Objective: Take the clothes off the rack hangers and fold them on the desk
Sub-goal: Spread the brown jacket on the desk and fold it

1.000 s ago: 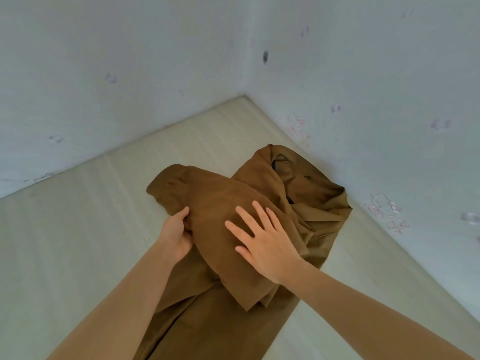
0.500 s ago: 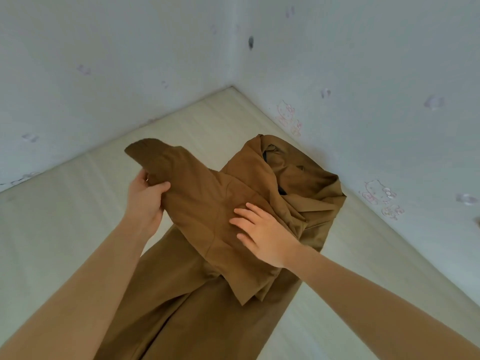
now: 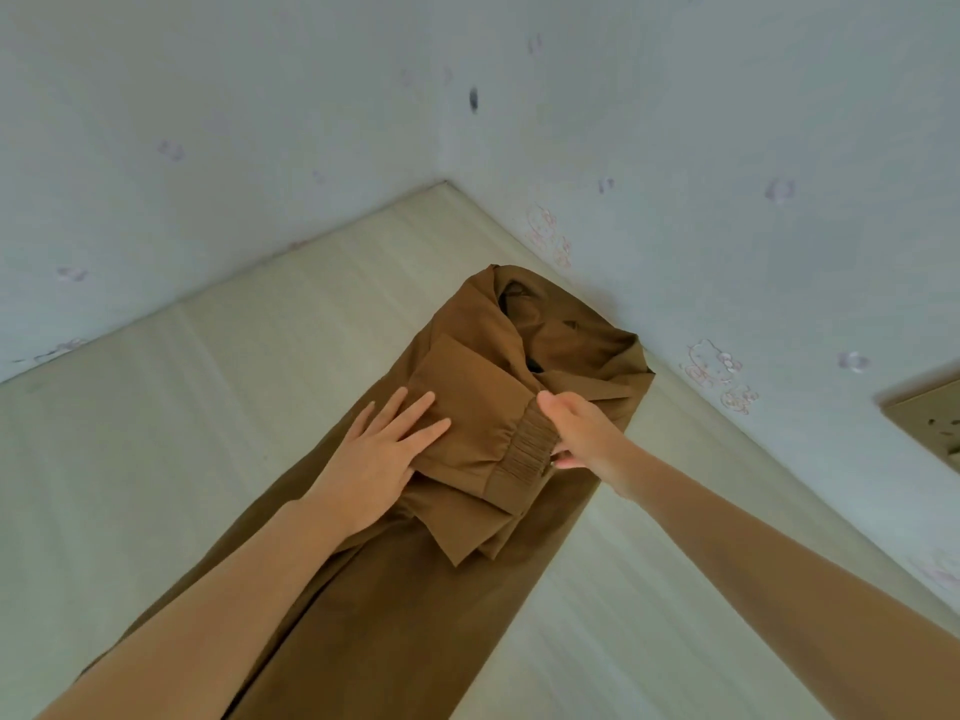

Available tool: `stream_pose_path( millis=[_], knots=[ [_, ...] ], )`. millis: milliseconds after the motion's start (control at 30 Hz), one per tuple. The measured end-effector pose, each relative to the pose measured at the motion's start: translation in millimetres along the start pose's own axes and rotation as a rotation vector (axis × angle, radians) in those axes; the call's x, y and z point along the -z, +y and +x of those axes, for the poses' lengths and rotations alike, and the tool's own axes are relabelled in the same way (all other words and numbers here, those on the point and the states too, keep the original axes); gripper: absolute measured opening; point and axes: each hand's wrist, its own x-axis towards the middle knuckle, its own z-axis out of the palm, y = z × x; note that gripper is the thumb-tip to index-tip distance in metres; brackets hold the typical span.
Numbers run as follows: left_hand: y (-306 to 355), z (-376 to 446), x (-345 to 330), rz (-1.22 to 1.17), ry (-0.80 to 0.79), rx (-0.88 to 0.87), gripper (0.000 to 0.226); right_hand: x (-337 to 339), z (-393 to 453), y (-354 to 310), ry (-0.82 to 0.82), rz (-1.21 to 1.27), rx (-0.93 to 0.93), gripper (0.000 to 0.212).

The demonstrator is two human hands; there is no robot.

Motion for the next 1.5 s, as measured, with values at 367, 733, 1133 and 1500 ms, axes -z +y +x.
stream_pose_path(
  millis=[367,733,1133,1500],
  knots=[
    [7,-30,-13,0.103,-0.262,0.182,0.056,-26,-41,43,0.267,-1.250,0.407,0.076],
    [15,-23,-34,-0.050,-0.406,0.396,0.068,-63,4,53,0.053,-1.291,0.252,0.087],
    [31,-23,-42,0.020,-0.208,0.366,0.074,-52,-1,45,0.262,-1.418,0.474,0.102],
    [-44,-168,-30,0.019,-0.353,-0.094,0.085,-146,-136,147,0.286,-1.324,0.426,0.110]
  ],
)
